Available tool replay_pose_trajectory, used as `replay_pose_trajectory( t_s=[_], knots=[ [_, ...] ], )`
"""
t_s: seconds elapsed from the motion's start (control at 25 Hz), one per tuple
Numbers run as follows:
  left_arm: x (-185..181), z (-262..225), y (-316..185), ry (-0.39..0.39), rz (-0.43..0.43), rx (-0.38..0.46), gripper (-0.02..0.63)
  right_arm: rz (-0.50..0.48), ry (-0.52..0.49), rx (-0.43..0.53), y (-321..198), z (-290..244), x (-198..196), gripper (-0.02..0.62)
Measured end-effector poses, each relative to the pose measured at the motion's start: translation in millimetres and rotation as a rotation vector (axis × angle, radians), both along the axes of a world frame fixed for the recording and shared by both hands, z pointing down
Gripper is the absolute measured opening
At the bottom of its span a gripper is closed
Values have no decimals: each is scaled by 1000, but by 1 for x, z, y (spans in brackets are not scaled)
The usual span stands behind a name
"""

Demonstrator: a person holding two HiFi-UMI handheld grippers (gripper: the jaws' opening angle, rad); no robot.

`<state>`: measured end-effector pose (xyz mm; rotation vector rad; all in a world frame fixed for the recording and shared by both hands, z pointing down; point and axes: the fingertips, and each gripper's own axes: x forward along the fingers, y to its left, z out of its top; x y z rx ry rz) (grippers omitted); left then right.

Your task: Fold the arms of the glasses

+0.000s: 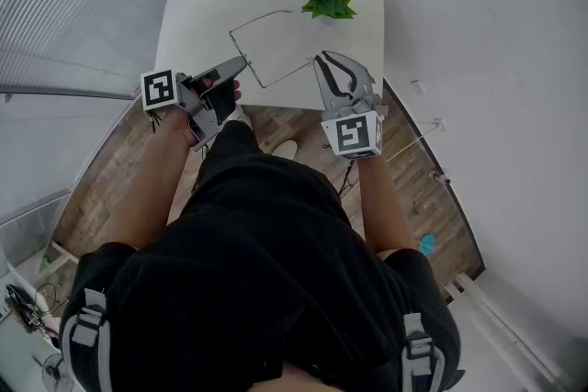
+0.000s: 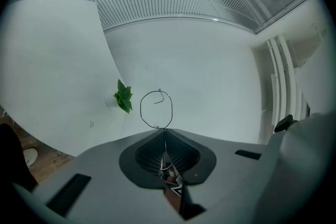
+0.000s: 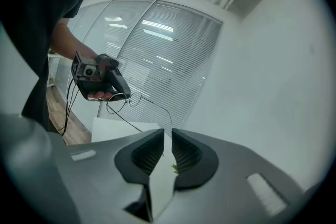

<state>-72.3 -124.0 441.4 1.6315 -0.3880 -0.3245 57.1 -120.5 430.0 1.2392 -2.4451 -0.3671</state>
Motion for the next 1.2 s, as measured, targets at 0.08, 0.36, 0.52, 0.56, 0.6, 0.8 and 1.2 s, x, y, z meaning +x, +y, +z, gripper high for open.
replay_pose_trajectory(
  t_s=[0.08,0.36,0.52,0.56,0.6,0.8,1.2],
  knots=[
    [0,0,0,-6,-4,-1,12,1,31,2,0,3,2,58],
    [-1,0,0,-18,-16,-3,12,-8,200,17,-1,25,2,77],
    [-1,-1,0,-15,-17,-3,12,-1,336,42,-4,40,2,78],
    [-1,-1,1,-15,-16,-3,12,1,363,48,-4,43,1,78],
    [-1,-2,1,-14,-15,-4,12,0,387,52,-5,45,0,78],
    [1,-3,2,-9,-10,-7,12,5,472,74,-7,53,-2,78],
    [3,-3,3,-5,3,-12,12,23,533,120,-11,53,-2,40]
  ],
)
